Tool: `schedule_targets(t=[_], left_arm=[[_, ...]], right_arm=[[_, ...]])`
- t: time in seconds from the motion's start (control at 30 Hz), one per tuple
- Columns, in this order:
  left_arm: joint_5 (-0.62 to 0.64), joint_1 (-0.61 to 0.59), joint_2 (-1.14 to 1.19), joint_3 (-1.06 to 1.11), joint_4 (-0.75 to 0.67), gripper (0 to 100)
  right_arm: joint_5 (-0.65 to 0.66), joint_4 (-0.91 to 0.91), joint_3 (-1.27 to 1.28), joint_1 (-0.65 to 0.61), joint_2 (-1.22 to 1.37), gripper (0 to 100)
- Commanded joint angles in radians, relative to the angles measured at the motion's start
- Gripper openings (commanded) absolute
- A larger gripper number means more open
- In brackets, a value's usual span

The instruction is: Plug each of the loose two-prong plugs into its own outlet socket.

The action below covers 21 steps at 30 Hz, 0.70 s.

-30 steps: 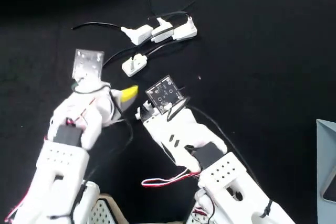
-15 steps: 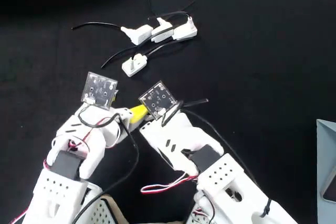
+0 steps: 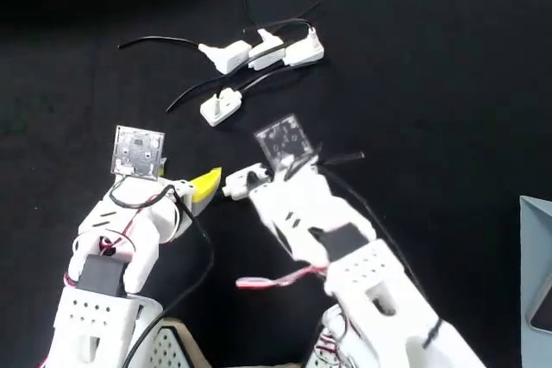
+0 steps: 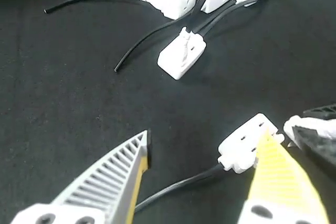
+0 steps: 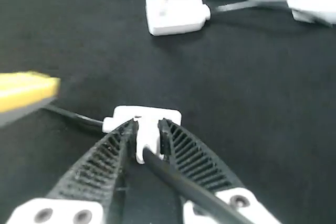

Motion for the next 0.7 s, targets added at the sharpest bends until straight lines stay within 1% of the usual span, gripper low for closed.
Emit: schedule_targets(t=[0.0,0.13,0.27,0.43,0.67], left_arm=[[0.006,-0.010,-0.008,-0.001,-0.005,32],[0.003,-0.010,-0.008,-0.001,-0.005,32],[0.002,-0.010,-0.008,0.001,-0.005,32],[0.002,-0.010,-0.008,0.004,-0.006,32],[0.002,-0.010,-0.008,0.004,-0.006,32]], right_arm=[[-0.058,-0.005,-0.113,0.020,0.131,1.1],[-0.091,-0.008,-0.179,0.023,0.240,1.1],[-0.100,-0.060,-0.200,0.040,0.308,1.1],[-0.101,-0.075,-0.228,0.075,0.361,1.1],[-0.103,-0.083,-0.249,0.069,0.404,1.1]])
